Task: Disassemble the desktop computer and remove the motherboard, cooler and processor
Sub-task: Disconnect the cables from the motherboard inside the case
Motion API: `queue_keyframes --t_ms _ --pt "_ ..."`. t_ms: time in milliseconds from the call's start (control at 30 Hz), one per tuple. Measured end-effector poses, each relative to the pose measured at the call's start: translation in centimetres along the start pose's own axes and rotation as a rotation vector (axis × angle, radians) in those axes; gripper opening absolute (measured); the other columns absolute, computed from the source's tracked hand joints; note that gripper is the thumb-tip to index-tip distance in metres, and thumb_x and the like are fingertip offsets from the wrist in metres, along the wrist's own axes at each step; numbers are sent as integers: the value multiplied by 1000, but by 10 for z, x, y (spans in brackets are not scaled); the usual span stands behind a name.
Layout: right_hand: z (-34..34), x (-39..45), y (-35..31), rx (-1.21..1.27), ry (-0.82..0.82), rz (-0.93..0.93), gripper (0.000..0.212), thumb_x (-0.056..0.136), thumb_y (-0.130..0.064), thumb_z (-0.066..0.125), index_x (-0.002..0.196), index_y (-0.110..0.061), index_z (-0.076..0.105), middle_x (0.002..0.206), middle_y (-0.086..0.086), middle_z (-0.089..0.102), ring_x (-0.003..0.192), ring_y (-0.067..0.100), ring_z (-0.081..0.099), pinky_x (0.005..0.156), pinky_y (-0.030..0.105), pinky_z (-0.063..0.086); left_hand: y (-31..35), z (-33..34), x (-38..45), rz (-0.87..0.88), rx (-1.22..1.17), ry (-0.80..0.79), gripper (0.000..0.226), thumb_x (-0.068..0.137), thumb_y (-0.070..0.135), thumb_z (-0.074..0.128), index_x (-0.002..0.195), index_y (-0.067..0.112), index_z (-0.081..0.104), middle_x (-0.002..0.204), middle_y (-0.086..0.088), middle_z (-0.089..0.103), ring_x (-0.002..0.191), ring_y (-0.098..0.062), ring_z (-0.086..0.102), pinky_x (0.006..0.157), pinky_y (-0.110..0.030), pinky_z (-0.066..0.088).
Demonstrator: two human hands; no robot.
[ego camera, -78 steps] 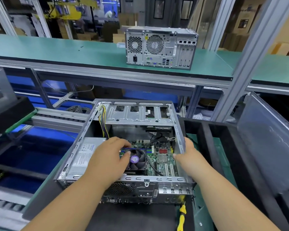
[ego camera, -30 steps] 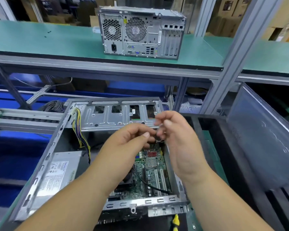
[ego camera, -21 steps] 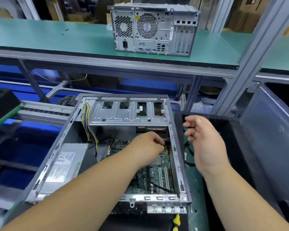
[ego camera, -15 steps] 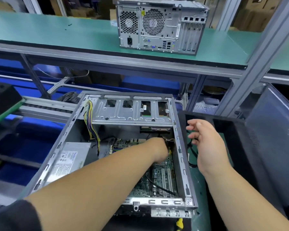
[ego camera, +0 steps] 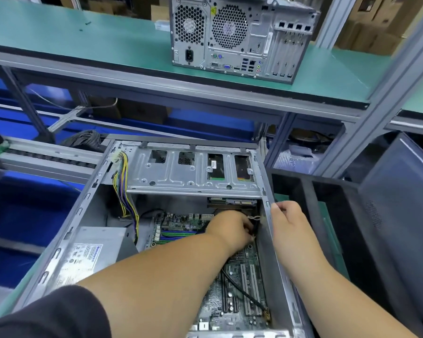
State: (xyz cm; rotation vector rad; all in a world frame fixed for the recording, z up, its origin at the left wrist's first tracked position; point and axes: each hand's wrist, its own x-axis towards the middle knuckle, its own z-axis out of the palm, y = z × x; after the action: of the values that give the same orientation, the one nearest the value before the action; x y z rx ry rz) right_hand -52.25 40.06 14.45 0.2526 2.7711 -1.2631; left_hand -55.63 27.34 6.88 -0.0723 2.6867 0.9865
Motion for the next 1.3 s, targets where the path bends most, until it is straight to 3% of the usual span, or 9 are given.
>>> queue_keyframes --t_ms 400,600,767,933,1067,1300 --pt "1 2 1 9 -26 3 26 98 -49 37 111 -30 50 108 -2 58 89 10 55 69 33 40 0 3 3 17 45 18 11 81 32 71 90 29 77 93 6 74 89 -19 66 79 -24 52" --pt "3 3 1 -3 -19 -26 22 97 -49 39 104 -31 50 96 -1 61 87 19 60 83 42 48 1 6 7 -19 56 25 10 80 33 71 85 26 75 88 5 73 88 -19 66 76 -25 51" --pt "3 4 1 16 -11 -10 23 98 -48 39 104 -29 51 95 -3 61 85 14 58 77 37 46 3 7 7 -62 57 -5 28 78 40 72 65 22 55 68 5 58 75 -21 56 66 -26 43" --pt "2 4 1 34 -14 -4 27 98 -48 39 110 -28 52 100 -5 60 87 7 55 69 32 40 4 2 9 -43 34 -34 27 82 44 70 94 20 73 89 -3 68 91 -25 63 78 -29 50" --pt "1 3 3 33 -21 5 27 97 -49 39 111 -29 51 101 -5 60 87 9 56 69 32 41 5 -1 7 -50 32 -29 28 84 46 69 95 20 73 87 -3 66 92 -26 62 74 -28 46" --pt "2 6 4 29 12 11 25 98 -46 41 108 -28 53 93 -14 57 79 -1 50 58 22 32 5 -4 10 -44 -58 -84 31 85 42 71 109 22 73 117 2 68 110 -20 60 90 -25 44"
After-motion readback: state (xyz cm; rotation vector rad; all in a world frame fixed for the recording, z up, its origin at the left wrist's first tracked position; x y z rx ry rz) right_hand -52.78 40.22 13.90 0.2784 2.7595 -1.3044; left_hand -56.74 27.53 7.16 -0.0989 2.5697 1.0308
